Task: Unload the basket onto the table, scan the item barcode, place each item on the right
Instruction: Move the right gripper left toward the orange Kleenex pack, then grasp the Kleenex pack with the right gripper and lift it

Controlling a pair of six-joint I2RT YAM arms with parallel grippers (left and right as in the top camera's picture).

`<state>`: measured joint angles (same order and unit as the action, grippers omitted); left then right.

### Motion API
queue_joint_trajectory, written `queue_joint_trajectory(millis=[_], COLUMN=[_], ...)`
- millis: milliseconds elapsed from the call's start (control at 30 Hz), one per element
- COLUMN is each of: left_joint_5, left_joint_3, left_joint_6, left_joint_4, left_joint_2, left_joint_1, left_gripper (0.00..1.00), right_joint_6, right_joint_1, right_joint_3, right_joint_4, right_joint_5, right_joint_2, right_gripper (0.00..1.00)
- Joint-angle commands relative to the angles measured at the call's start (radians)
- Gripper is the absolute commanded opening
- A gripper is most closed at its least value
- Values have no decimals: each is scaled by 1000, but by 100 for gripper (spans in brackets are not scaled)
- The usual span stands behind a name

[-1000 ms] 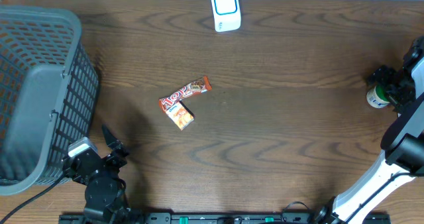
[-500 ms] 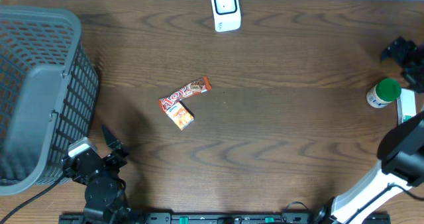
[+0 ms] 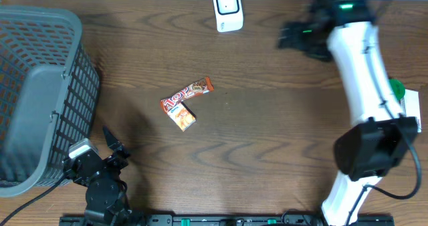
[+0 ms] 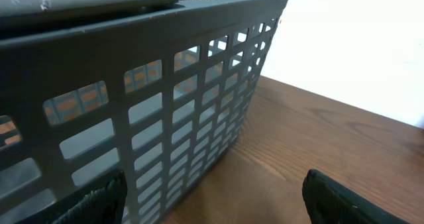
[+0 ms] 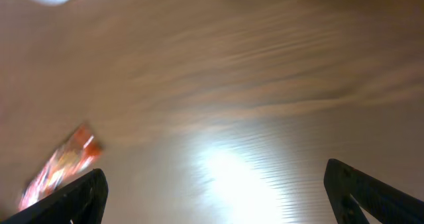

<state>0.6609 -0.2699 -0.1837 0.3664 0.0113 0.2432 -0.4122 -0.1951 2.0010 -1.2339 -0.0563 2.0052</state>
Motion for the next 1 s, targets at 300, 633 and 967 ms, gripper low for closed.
queue_joint_trajectory(millis=[300,633,967], left_joint_5=[13,13,13], left_joint_3=[-3,-3,-3], left_joint_6=[-5,-5,-5], left_joint_4=[0,0,0], left_joint_2=[-1,-1,-1], left_joint_1=[-2,-2,-2], left_gripper=[85,85,85], right_joint_6=[-215,-309,-305], right_joint_1=[-435,-637,-710], right_joint_3=[4,-5,-5], right_joint_4=[26,187,285], right_joint_5=[21,77,47], right_joint_2=[56,188,339], right_gripper=[99,54,33])
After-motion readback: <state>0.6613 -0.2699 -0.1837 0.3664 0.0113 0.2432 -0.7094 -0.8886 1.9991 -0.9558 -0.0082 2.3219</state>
